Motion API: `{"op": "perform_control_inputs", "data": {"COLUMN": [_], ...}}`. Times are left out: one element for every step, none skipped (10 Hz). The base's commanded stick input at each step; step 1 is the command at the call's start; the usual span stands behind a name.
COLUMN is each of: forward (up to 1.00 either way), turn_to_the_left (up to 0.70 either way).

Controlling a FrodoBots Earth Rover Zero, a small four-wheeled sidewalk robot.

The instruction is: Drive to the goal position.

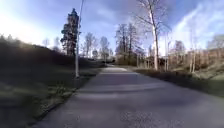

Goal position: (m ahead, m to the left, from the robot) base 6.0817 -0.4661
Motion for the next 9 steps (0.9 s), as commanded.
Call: {"op": "perform_control_inputs", "data": {"forward": [1.00, 1.00, 1.00, 1.00, 1.00, 1.00, 1.00, 1.00, 1.00], "turn_to_the_left": [0.00, 0.00, 0.00, 0.00, 0.00, 0.00, 0.00, 0.00, 0.00]}}
